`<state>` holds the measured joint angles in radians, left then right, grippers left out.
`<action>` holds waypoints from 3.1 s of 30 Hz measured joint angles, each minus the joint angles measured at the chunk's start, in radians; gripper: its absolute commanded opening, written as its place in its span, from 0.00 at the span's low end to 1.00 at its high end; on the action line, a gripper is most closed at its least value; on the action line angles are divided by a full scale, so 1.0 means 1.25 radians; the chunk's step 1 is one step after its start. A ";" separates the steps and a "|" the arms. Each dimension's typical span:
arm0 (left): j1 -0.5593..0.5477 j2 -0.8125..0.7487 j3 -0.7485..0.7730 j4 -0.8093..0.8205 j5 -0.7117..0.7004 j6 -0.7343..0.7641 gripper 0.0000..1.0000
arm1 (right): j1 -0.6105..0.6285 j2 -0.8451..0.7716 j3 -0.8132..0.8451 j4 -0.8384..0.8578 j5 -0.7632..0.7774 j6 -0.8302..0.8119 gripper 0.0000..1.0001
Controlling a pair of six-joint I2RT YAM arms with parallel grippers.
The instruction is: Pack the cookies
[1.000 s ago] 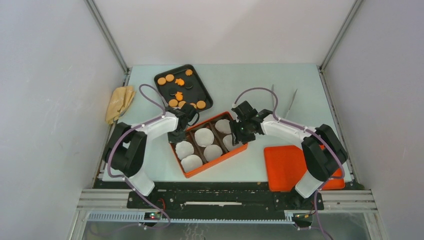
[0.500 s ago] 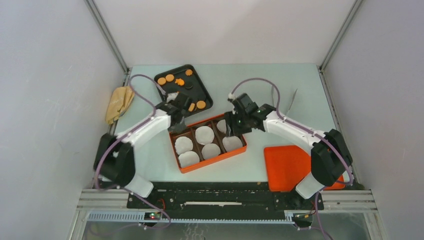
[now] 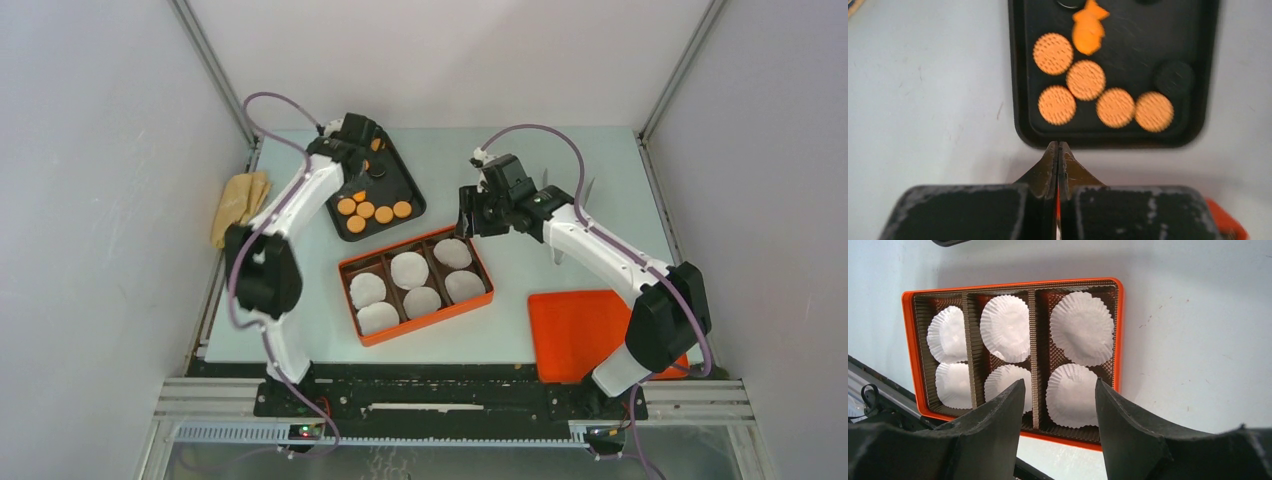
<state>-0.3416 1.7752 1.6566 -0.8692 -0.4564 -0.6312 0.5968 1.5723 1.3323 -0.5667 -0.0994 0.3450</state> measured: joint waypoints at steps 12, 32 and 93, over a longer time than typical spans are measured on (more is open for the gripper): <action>0.150 0.353 0.281 -0.192 -0.001 -0.023 0.00 | -0.038 0.000 0.000 -0.011 -0.026 0.000 0.61; 0.113 0.320 0.032 -0.155 0.009 -0.031 0.39 | -0.042 0.000 -0.002 -0.017 -0.078 0.000 0.65; -0.199 0.513 0.370 -0.002 0.412 -0.044 0.25 | -0.176 -0.036 -0.108 0.016 -0.068 0.041 0.65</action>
<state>-0.5903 2.4161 2.1185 -0.8711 0.0589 -0.6861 0.3767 1.5269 1.1973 -0.5472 -0.1844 0.3958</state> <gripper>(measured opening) 0.142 0.647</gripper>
